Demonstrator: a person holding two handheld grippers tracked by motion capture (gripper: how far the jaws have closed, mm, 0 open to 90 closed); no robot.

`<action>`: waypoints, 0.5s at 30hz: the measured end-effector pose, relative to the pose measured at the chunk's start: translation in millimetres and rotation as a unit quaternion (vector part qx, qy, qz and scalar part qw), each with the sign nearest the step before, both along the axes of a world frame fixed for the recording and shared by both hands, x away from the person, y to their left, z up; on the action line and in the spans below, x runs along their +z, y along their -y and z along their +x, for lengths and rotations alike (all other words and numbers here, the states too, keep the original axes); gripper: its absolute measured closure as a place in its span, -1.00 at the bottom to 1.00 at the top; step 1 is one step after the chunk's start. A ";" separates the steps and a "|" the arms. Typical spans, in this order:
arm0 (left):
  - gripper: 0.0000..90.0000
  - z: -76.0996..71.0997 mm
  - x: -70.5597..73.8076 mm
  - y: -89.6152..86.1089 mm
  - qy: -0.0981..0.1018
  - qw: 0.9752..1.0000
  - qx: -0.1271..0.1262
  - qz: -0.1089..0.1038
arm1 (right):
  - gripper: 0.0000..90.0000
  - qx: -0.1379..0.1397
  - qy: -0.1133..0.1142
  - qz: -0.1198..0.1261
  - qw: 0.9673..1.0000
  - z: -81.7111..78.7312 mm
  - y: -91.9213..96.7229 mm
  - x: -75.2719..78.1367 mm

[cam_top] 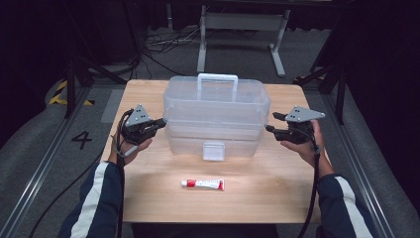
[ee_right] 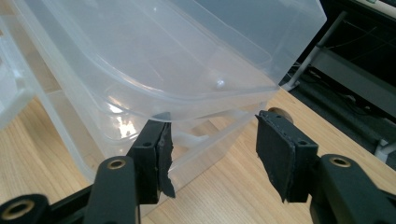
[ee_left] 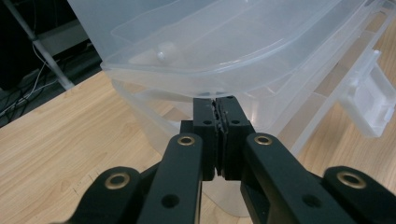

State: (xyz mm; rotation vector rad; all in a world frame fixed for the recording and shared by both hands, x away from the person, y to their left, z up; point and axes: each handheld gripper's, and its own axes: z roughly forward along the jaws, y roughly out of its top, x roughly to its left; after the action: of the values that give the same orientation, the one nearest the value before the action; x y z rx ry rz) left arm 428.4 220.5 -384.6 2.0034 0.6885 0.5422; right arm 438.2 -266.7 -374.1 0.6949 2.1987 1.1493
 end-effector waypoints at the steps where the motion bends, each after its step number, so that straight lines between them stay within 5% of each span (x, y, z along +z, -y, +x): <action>1: 0.91 -0.3 0.1 -0.1 0.000 1.000 0.000 0.000 | 0.03 0.000 0.000 0.002 1.000 0.1 0.0 -0.1; 7: 0.74 -6.6 3.7 -2.2 -0.002 1.000 -0.002 -0.004 | 0.08 -0.003 0.017 0.009 1.000 -1.1 -0.8 0.5; 15: 0.41 -19.2 -2.5 4.8 -0.012 0.999 -0.027 0.029 | 0.21 -0.011 0.048 0.024 0.999 -2.8 -4.4 6.3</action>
State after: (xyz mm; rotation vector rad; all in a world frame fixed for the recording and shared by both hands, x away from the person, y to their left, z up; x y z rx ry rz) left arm 409.2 215.7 -387.0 2.0801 0.6393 0.5119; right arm 435.3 -262.3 -367.8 0.6696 2.0852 1.2023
